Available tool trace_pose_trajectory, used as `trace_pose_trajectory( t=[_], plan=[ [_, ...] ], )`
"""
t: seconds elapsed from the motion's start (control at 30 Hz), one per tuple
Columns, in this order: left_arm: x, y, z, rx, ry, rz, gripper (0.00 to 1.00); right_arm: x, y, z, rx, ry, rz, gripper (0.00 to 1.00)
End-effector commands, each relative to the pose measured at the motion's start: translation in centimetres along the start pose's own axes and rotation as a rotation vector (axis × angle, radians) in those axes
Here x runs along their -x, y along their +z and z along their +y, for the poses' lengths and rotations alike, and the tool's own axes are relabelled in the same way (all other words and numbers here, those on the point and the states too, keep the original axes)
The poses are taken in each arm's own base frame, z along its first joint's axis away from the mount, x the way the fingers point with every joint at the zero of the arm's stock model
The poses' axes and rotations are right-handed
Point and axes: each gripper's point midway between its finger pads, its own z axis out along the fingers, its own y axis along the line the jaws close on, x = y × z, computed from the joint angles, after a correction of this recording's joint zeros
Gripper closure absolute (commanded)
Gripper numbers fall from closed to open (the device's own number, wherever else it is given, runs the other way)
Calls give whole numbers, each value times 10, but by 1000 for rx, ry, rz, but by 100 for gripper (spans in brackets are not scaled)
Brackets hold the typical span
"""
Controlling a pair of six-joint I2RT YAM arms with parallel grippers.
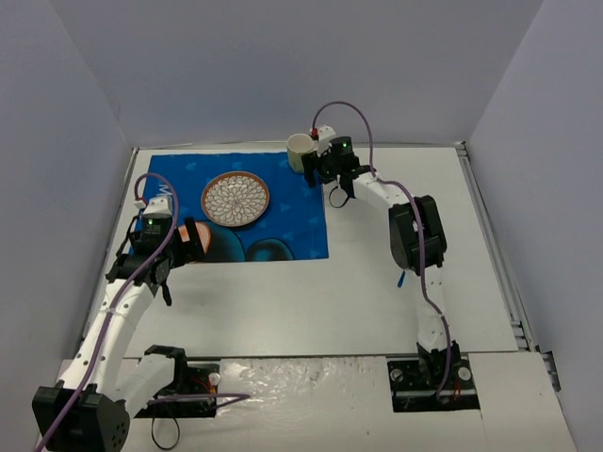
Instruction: Set the dinner table for one person
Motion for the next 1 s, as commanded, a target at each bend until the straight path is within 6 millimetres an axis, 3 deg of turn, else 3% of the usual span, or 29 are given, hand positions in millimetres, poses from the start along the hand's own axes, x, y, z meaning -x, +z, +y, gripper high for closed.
trace_pose_trajectory(
  t=[0.0, 0.1, 0.13, 0.2, 0.23, 0.4, 0.47, 0.53, 0.67, 0.97],
  plan=[
    [16, -5, -2, -14, -7, -69, 3, 120, -96, -21, -135, 41, -244, 22],
    [14, -5, -2, -5, 1, -58, 3, 110, -151, -46, -258, 153, -221, 19],
    [13, -5, -4, -7, 7, -54, 3, 96, -163, -57, -305, 189, -197, 19],
    [10, -4, -6, -5, 17, -37, 3, 50, -183, -86, -420, 307, -131, 19],
    [8, -2, -6, 2, 26, -25, 3, 47, -199, -92, -443, 368, -144, 19],
    [9, -1, -13, -6, 50, -16, 3, -69, -281, -149, -703, 589, -11, 22],
    [8, 0, -14, -11, 53, -10, 3, -82, -290, -153, -722, 621, -3, 24],
    [8, 1, -15, -11, 56, -3, 3, -125, -314, -171, -797, 737, 26, 28],
    [11, 3, -13, -2, 64, -17, 3, -158, -312, -174, -838, 881, 55, 37],
    [18, 4, -6, 28, 71, -52, 3, -205, -310, -161, -848, 911, 168, 56]
  ],
)
